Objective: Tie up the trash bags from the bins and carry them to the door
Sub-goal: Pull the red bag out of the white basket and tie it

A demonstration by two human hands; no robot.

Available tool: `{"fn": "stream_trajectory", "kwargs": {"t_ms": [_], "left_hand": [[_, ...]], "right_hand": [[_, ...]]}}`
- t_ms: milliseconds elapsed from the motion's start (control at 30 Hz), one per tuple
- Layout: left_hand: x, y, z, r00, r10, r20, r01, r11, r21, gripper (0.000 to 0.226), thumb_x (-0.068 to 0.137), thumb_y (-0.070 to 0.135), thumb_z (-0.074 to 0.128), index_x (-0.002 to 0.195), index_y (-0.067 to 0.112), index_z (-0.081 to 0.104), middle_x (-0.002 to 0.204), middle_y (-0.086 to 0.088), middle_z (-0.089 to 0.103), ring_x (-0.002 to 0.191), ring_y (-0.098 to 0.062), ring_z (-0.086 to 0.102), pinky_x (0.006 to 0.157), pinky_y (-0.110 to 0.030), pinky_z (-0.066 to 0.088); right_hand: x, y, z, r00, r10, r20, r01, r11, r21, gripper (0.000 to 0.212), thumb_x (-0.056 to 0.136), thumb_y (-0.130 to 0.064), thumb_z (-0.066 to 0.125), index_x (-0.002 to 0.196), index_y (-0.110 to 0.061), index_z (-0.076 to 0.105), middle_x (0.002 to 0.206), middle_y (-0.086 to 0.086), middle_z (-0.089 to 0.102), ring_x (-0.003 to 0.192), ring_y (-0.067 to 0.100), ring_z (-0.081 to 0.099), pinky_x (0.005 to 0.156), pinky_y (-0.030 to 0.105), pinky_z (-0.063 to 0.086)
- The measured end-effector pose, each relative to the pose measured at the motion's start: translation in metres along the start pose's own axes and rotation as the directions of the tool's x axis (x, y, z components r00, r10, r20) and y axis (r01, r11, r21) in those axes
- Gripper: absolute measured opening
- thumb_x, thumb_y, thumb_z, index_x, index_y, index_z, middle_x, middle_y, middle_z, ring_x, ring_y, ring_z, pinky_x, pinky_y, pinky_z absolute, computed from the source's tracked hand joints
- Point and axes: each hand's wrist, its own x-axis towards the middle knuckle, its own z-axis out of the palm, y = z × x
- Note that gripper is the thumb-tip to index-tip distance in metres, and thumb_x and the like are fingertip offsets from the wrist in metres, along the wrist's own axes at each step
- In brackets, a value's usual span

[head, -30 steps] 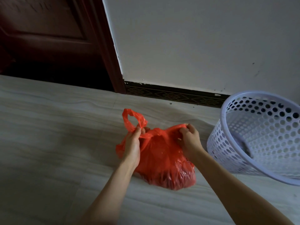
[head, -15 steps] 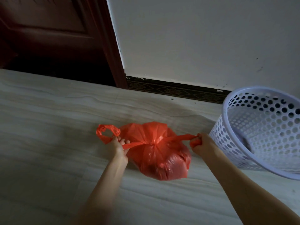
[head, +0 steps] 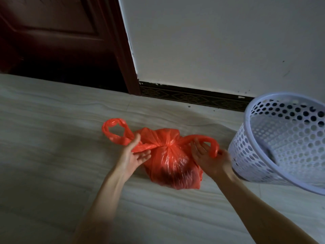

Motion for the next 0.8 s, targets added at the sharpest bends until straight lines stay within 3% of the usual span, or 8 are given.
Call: {"fn": "stream_trajectory", "kwargs": {"t_ms": [67,133,267,400,500,567,700,800], "left_hand": [[0.001,-0.003,-0.007,0.990,0.051,0.134,-0.028,0.985,-0.170,0.046,0.035,0.015,0.091,0.070,0.011,0.062,0.066,-0.004,0.068,0.071,-0.018,0.069,0.064,-0.023,0.058],[0.007,-0.013,-0.011,0.988,0.115,0.101,-0.093,0.975,-0.201,0.028,0.058,-0.013,0.071,0.071,0.006,0.055,0.062,-0.001,0.068,0.079,-0.018,0.068,0.068,-0.019,0.057],[0.016,-0.028,0.002,0.966,0.230,-0.114,-0.207,0.961,0.181,0.023,0.081,-0.016,0.054,0.076,0.005,0.062,0.057,0.004,0.069,0.057,-0.005,0.067,0.062,-0.019,0.057],[0.025,-0.034,0.005,0.747,0.664,-0.035,-0.381,0.470,0.797,0.013,0.081,0.012,0.069,0.086,-0.001,0.068,0.086,-0.013,0.072,0.077,-0.020,0.068,0.074,-0.033,0.052],[0.020,-0.032,0.013,0.610,0.767,0.201,-0.538,0.214,0.815,0.029,0.081,0.027,0.065,0.089,-0.001,0.070,0.096,-0.019,0.067,0.089,-0.024,0.065,0.078,-0.027,0.046],[0.011,-0.030,0.023,0.594,0.772,0.227,-0.620,0.259,0.741,0.034,0.080,0.037,0.058,0.081,0.006,0.070,0.086,-0.012,0.071,0.083,-0.021,0.066,0.076,-0.029,0.048],[0.002,-0.028,0.046,0.776,0.623,0.101,-0.599,0.679,0.424,0.015,0.081,0.026,0.057,0.078,0.030,0.071,0.083,0.012,0.074,0.087,-0.004,0.067,0.081,-0.016,0.048],[-0.002,-0.025,0.052,0.747,0.653,0.122,-0.637,0.651,0.413,0.021,0.083,0.023,0.056,0.076,0.037,0.072,0.084,0.012,0.074,0.088,-0.003,0.066,0.084,-0.019,0.048]], "right_hand": [[0.006,0.004,-0.003,0.999,-0.033,0.013,0.034,0.997,-0.074,0.046,0.087,-0.033,0.032,0.114,-0.006,0.057,0.111,0.014,0.060,0.107,0.031,0.055,0.080,0.043,0.045],[0.002,0.011,0.004,0.998,-0.024,0.060,0.036,0.975,-0.221,0.049,0.085,-0.052,0.042,0.111,-0.013,0.058,0.111,0.009,0.057,0.109,0.026,0.053,0.084,0.040,0.045],[-0.003,0.017,0.023,0.972,0.006,0.236,0.142,0.785,-0.603,0.046,0.080,-0.063,0.047,0.099,-0.023,0.060,0.103,-0.002,0.060,0.095,0.017,0.054,0.080,0.030,0.041],[0.003,0.019,0.021,0.932,0.019,0.363,0.263,0.654,-0.710,0.038,0.072,-0.031,0.071,0.101,-0.020,0.049,0.080,-0.003,0.054,0.073,0.012,0.048,0.061,0.024,0.037],[0.008,0.021,0.021,0.942,-0.125,0.312,0.324,0.581,-0.747,0.031,0.083,0.003,0.054,0.106,-0.017,0.055,0.088,0.000,0.065,0.080,0.015,0.058,0.060,0.021,0.047],[0.004,0.022,0.025,0.948,-0.163,0.274,0.319,0.510,-0.799,0.028,0.088,-0.003,0.054,0.114,-0.011,0.055,0.092,0.004,0.065,0.080,0.016,0.061,0.063,0.022,0.049],[-0.002,0.023,0.030,0.957,-0.178,0.230,0.280,0.351,-0.893,0.008,0.092,-0.020,0.052,0.093,-0.015,0.058,0.076,0.000,0.061,0.062,0.008,0.057,0.052,0.019,0.046],[0.001,0.022,0.029,0.951,-0.209,0.226,0.268,0.202,-0.942,0.010,0.092,-0.018,0.053,0.083,-0.015,0.056,0.067,0.002,0.056,0.049,0.007,0.051,0.044,0.018,0.040]]}}
